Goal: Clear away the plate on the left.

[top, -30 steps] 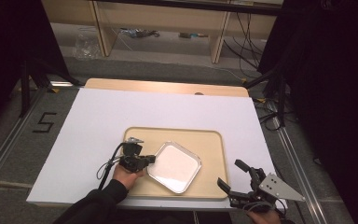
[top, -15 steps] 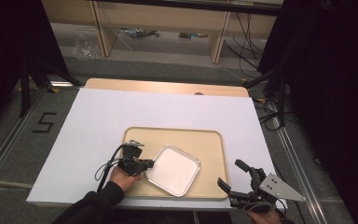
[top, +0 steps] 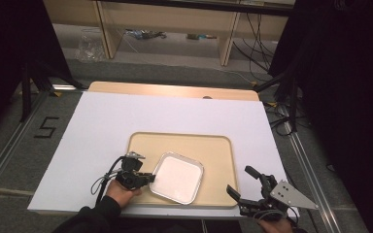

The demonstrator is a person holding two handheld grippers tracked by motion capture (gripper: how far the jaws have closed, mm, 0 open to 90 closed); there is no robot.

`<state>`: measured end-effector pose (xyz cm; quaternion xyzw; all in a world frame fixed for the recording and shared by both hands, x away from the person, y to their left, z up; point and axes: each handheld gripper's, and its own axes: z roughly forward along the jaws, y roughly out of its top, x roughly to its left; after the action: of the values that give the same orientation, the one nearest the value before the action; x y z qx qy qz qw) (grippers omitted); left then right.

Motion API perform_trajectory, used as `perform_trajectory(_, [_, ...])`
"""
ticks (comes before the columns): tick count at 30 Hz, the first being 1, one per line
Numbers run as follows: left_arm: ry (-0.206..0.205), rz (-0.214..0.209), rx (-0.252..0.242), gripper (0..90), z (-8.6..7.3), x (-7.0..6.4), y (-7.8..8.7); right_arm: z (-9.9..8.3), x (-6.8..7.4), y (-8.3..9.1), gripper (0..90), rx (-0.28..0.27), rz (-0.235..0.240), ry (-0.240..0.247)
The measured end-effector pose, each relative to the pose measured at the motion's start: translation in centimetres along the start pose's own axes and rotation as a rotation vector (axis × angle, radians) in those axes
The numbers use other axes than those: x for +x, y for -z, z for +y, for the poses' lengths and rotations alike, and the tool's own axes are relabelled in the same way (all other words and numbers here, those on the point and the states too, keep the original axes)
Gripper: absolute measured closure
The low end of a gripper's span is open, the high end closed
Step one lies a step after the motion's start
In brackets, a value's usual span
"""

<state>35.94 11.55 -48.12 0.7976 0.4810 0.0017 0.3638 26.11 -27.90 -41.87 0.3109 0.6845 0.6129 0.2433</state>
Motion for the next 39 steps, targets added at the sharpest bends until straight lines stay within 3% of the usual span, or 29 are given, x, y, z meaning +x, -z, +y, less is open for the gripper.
perform_trajectory(13, [0.006,-0.029,0.026,77.7,-1.2,-0.7,1.0,0.0,0.0,0.1,15.2,0.018,0.001,-0.001])
perform_trajectory(14, [0.021,-0.030,0.021,77.4,-1.3,-0.9,1.0,0.0,0.2,0.0,15.2,0.022,0.014,-0.030])
perform_trajectory(20, [0.015,-0.050,0.032,76.4,-1.3,-1.0,1.0,0.0,0.2,0.0,15.2,0.025,0.012,-0.031])
perform_trajectory(35, [0.012,-0.075,0.036,75.0,-1.4,-1.8,0.6,0.0,0.2,0.0,15.2,0.026,0.006,-0.030])
perform_trajectory(36, [0.029,-0.072,0.027,74.8,-1.5,-2.0,0.6,0.0,0.0,0.1,15.2,0.018,0.001,0.001])
perform_trajectory(37, [0.029,-0.072,0.027,74.8,-1.5,-2.0,0.6,0.0,0.2,0.1,15.2,0.027,0.005,-0.031])
perform_trajectory(39, [0.007,-0.074,0.033,74.5,-1.6,-1.9,0.7,0.0,0.2,0.1,15.2,0.027,0.006,-0.030])
